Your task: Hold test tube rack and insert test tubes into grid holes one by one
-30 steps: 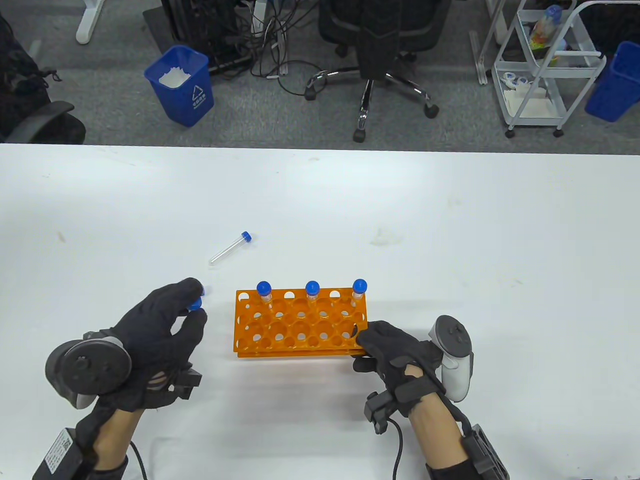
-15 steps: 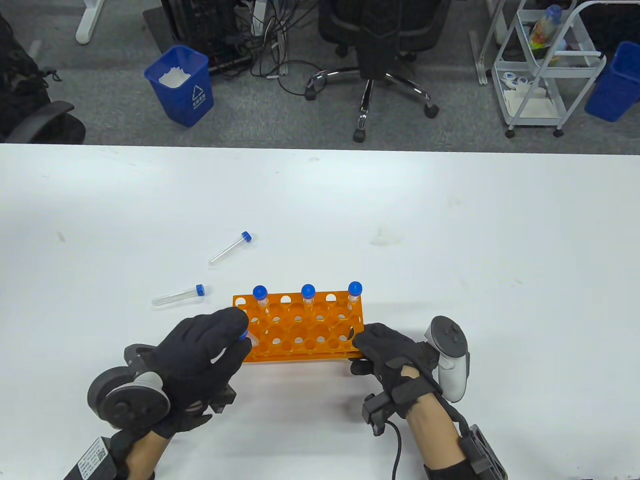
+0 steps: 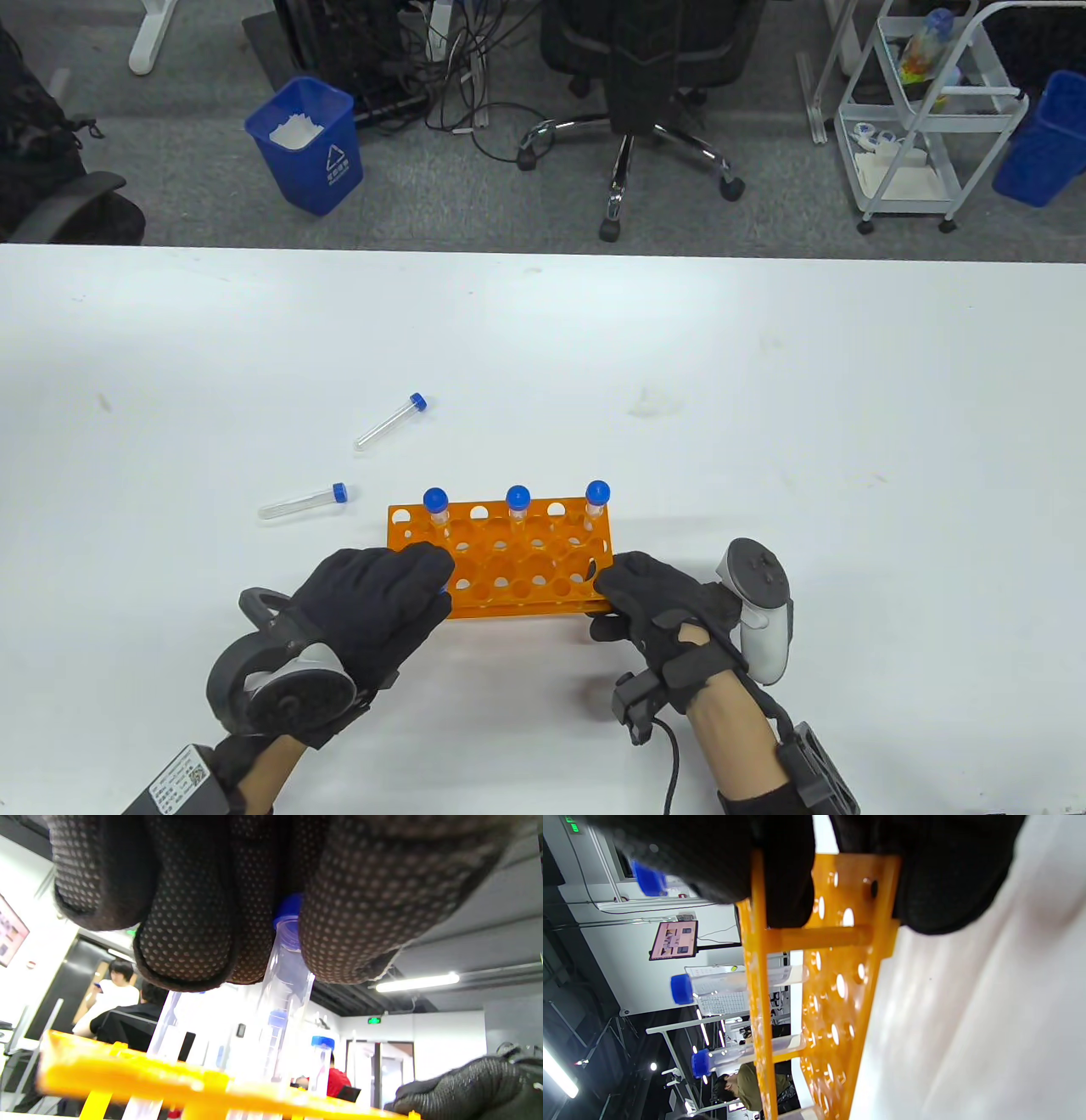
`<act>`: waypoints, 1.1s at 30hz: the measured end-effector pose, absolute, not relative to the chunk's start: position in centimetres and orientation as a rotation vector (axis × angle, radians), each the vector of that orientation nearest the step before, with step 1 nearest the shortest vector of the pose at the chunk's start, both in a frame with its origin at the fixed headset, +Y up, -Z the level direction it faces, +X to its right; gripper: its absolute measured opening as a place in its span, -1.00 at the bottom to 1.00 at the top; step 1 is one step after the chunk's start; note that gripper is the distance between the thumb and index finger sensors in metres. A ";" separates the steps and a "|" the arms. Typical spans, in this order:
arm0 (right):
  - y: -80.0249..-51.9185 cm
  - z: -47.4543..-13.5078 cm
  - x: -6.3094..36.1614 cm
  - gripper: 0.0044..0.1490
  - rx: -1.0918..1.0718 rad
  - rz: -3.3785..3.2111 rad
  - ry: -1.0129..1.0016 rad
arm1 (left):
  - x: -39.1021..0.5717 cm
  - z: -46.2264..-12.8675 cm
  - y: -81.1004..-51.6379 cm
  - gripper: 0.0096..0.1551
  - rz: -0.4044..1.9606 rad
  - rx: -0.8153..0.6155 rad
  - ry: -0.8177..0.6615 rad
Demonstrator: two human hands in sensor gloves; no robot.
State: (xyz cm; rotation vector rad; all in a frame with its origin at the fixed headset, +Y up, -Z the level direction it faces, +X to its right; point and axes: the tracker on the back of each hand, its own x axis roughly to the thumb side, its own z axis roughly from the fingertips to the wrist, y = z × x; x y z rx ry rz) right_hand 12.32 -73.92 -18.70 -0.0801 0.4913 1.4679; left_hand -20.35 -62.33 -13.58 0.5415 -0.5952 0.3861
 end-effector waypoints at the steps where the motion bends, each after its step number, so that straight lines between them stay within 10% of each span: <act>1: -73.9 -18.7 12.3 -0.47 -0.080 1.465 0.491 | -20.3 -13.6 -62.4 -0.44 0.380 0.539 -0.595; 33: -73.9 -18.8 13.0 -0.48 -0.107 1.491 0.489 | -21.5 -13.8 -60.9 -0.10 0.374 0.394 -0.558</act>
